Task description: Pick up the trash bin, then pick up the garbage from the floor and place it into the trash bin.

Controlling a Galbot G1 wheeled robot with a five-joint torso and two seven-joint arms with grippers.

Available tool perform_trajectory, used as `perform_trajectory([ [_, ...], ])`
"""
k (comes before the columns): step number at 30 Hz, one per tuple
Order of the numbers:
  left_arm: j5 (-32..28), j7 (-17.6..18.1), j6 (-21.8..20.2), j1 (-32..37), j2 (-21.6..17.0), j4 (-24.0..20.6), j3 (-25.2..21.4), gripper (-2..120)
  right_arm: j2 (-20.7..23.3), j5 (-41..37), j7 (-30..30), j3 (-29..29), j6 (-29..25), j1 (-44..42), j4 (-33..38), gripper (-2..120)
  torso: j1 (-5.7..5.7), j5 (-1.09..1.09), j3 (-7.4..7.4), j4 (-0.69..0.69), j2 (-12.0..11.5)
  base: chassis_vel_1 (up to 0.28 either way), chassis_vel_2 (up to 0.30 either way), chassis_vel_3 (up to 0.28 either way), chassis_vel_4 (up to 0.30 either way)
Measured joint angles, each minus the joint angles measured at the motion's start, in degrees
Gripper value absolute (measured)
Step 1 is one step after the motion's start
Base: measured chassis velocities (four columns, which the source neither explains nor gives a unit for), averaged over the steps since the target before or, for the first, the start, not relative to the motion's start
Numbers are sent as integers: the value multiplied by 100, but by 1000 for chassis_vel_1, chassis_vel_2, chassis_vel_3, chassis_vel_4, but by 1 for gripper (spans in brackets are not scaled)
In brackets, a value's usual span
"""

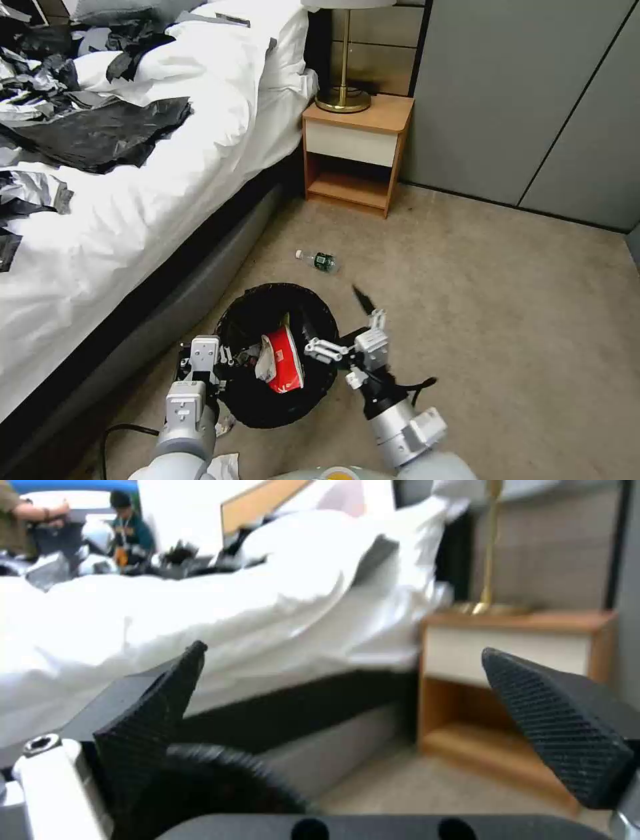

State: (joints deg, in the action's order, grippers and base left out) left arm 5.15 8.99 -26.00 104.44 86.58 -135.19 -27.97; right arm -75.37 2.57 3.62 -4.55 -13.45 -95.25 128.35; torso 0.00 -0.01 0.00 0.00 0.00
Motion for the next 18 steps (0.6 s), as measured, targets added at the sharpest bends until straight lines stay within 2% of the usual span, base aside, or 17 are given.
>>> perform_trajectory([
  [7, -126, -1, 8, -15, -12, 8, -144, 0, -91, 222, 115, -296, -489, -254, 61, 100, 0, 0, 0, 0, 0, 0, 0, 0, 0],
  [13, -187, -2, 19, -8, -20, -11, -206, 0, -291, 242, 227, -633, -978, -317, -446, 100, 0, 1, 0, 1, 0, 0, 0, 0, 0],
  [18, -203, -2, 19, -8, -22, -33, -213, 0, -345, 208, 260, -758, -1160, -353, -703, 100, 0, 1, 0, 0, 0, 0, 0, 0, 0],
])
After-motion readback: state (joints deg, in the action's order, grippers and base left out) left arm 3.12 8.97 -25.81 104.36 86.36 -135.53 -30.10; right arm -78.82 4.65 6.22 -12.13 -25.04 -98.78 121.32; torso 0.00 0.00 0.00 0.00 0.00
